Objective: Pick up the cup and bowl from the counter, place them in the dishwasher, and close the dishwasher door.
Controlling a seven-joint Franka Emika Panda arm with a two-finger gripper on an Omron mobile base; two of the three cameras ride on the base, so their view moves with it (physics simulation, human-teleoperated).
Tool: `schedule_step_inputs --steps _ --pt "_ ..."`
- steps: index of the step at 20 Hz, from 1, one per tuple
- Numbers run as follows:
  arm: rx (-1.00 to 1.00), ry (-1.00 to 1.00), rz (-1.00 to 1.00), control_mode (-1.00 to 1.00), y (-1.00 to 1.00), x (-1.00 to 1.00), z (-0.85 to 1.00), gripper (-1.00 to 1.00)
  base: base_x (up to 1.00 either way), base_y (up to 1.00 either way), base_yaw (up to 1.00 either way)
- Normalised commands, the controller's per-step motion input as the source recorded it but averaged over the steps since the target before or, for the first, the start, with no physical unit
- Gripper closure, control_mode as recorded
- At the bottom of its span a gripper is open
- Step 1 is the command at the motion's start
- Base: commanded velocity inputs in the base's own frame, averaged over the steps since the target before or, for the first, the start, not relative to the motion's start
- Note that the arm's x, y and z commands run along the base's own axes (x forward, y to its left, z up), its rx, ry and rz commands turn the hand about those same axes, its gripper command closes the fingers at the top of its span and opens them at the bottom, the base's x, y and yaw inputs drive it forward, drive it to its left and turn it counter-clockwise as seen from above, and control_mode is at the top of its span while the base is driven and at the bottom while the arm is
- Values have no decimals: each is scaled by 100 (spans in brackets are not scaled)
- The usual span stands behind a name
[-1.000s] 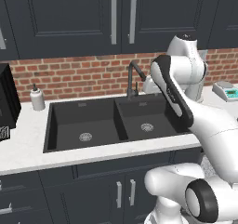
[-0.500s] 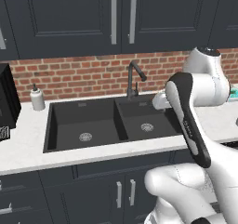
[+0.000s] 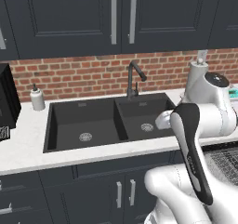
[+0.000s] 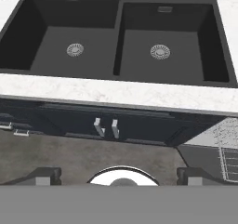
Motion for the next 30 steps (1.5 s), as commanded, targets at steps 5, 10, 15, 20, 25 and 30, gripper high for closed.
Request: schedule_step_inputs --steps 5,10,15,20,25,30 --pt "0 0 0 100 0 0 0 -100 7 -2 -22" --pt "0 0 0 100 0 0 0 -100 15 -2 -72" --pt "0 0 0 100 0 0 0 -100 0 14 -93" --pt "0 0 0 100 0 0 0 -100 14 61 -79" --pt "0 0 0 100 0 0 0 -100 36 65 -54" --pt "0 0 0 100 0 0 0 -100 25 27 -13"
